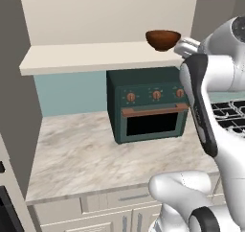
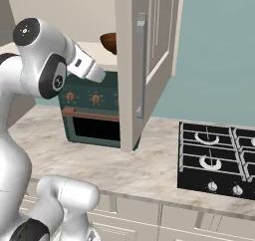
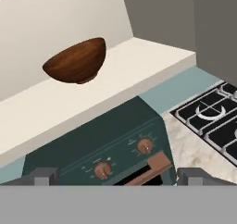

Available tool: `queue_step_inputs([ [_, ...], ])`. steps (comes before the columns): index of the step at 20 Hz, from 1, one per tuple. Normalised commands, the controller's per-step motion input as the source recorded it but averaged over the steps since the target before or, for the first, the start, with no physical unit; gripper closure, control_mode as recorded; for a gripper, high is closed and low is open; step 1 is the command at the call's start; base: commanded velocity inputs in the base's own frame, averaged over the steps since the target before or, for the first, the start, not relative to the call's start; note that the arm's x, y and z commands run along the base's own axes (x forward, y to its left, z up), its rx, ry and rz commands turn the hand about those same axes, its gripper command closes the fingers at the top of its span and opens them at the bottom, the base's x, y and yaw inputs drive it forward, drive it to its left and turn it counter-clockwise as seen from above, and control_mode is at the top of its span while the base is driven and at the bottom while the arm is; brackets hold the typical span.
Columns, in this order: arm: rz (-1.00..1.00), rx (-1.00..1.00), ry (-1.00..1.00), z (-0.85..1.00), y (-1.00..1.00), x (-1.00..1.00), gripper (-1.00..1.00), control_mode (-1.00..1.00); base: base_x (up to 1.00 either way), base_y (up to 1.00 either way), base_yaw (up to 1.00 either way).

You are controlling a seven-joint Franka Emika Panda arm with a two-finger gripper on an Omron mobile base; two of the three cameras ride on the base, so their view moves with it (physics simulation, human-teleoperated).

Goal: Take the smaller bowl and place it next to the appetizer plate on the dining counter , and place the larger bowl next to the plate with cooked food.

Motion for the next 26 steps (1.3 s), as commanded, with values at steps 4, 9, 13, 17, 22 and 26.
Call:
queue_step_inputs([
  [4, -0.05, 0.11, -0.08, 0.23, -0.12, 0.52, -1.00, -1.00, 0.00, 0.00, 0.00],
  [9, -0.05, 0.03, -0.01, 0.20, 0.00, 0.63, -1.00, -1.00, 0.00, 0.00, 0.00],
  [13, -0.02, 0.05, 0.00, 0.00, -0.09, 0.47, -1.00, -1.00, 0.00, 0.00, 0.00],
  [17, -0.01, 0.09, 0.00, 0.00, -0.09, 0.42, -1.00, -1.00, 0.00, 0.00, 0.00],
  [22, -0.01, 0.08, 0.00, 0.00, -0.10, 0.48, -1.00, -1.00, 0.00, 0.00, 0.00],
  [26, 0.00, 0.08, 0.00, -0.04, -0.30, 0.54, -1.00, -1.00, 0.00, 0.00, 0.00],
])
